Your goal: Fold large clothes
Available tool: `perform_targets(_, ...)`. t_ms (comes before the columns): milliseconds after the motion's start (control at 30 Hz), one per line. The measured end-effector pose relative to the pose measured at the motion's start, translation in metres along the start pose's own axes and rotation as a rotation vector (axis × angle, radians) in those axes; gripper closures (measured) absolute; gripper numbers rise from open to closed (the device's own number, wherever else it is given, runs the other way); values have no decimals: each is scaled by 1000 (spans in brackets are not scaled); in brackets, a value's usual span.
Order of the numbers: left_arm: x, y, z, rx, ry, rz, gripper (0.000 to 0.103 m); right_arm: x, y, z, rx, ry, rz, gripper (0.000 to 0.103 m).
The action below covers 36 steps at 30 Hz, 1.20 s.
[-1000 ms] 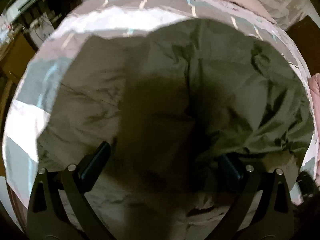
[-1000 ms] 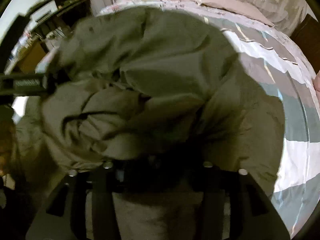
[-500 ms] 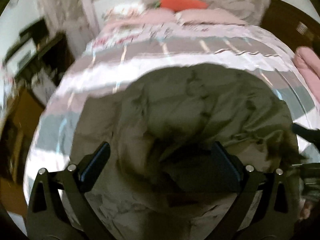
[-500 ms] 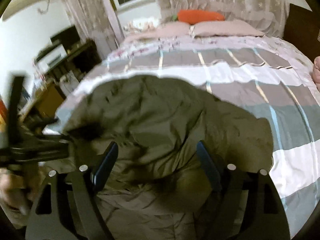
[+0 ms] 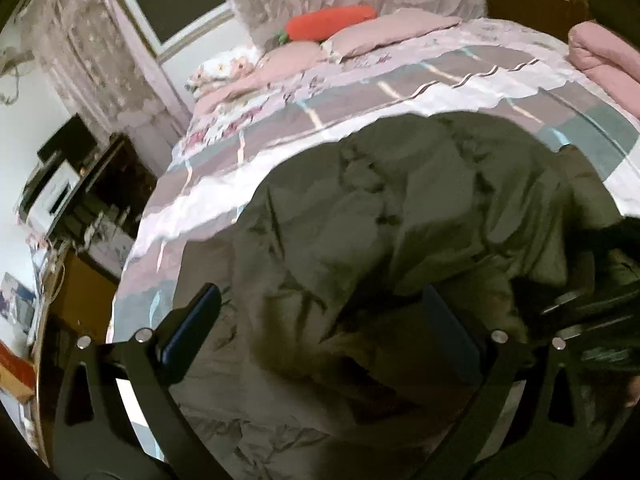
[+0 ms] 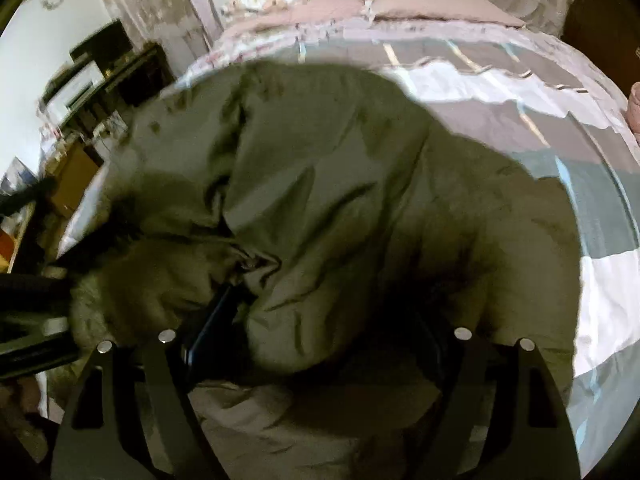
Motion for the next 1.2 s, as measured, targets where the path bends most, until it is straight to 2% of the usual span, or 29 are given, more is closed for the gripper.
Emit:
perform_targets(100,15,8,-3,-62,69,-30,2,-18,-11,7,15,-83,-40,22)
perform_targets(133,19,10,-4,-78,86,-34,2,-17,-14,8,29,-84,-43,22)
perform_targets(333,55,14,-11,-111,178,-1,2,29,-41,-2,166,12,-20,22)
perform_targets(533,71,18,-12,-131,224,3,2,32,-28,-3,113,39,-50,19)
perform_targets(633,57,24,-12,-121,206,-15,2,15,-21,-4,96,46,-20,19)
perform_targets(700,43,32,-15,-126,194,-64,2,1,-12,-8,45,62,-4,19)
perform_targets(833,26,50,-33,-157,248,-165,2,-12,8,-38,-96,161,-30,19)
perform_targets(933,26,54,-52,-150,312,-206,2,-3,16,-71,-167,306,-24,19)
perform_targets(1033,41,49,-84,-122,426,-256,2,13,11,-108,-228,451,-56,20)
perform_targets(1067,52,46,-105,-80,486,-236,2,21,2,-135,-254,540,-76,18)
perform_targets(1133,69,47,-138,0,568,-168,2,10,-2,-154,-314,517,-31,17)
perform_targets(1167,75,55,-159,0,587,-187,2,1,-2,-160,-371,513,-14,17)
perform_targets(1200,74,62,-165,-25,564,-228,2,-10,-5,-167,-413,519,-8,17)
Point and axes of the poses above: each gripper's, at about its wrist camera, not at the fingertips, and x roughly the way its jaws point, y to its left, z to its top, the point moved 3 cm from there along x, roughly the way its jaws point, and after that the axes turned 3 degrees about -x, right-handed, at the moved point
